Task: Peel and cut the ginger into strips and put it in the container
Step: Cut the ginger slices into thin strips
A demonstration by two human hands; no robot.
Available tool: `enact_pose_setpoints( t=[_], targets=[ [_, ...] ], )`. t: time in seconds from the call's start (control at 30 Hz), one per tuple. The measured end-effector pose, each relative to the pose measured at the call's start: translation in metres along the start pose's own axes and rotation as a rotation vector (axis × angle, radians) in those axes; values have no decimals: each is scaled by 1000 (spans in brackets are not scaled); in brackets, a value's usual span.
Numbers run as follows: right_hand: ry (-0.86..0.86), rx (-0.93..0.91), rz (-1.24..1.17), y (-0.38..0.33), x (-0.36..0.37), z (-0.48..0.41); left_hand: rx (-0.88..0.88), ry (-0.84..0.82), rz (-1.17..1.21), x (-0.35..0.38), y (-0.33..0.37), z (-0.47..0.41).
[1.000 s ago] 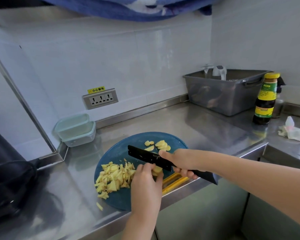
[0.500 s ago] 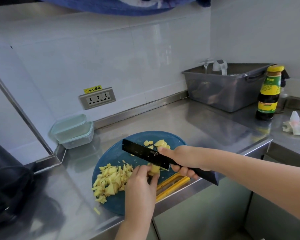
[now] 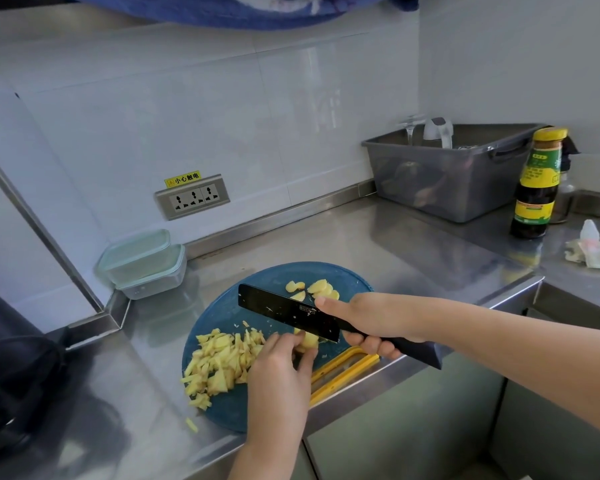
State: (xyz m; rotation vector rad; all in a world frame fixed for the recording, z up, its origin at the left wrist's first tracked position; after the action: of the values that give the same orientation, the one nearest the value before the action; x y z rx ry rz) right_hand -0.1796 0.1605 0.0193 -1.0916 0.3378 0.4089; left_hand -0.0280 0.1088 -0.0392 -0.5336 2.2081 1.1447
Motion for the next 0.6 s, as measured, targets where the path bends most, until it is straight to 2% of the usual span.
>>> enact_pose_setpoints(
  t=[0.27, 0.5, 0.6],
  targets=[
    [20, 76, 93, -7, 7, 2, 27, 2, -18, 1, 0, -1],
    [6, 150, 294, -20, 12, 0, 103, 29, -128, 1, 5, 1],
    [-29, 209, 259, -23, 11, -3, 108, 13, -124, 2, 4, 2]
  ],
)
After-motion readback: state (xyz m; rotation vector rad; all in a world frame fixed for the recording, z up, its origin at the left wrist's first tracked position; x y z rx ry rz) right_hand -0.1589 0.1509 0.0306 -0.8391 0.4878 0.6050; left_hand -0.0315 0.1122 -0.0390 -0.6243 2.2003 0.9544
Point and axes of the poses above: each hand's wrist, its own z-axis away from the middle knuckle, its own x-axis out of the palm, y = z × x, the point moved 2 cm from there along -z, towards the middle knuckle, and after that the axes turned 10 degrees about -x, right-handed, at the moved point
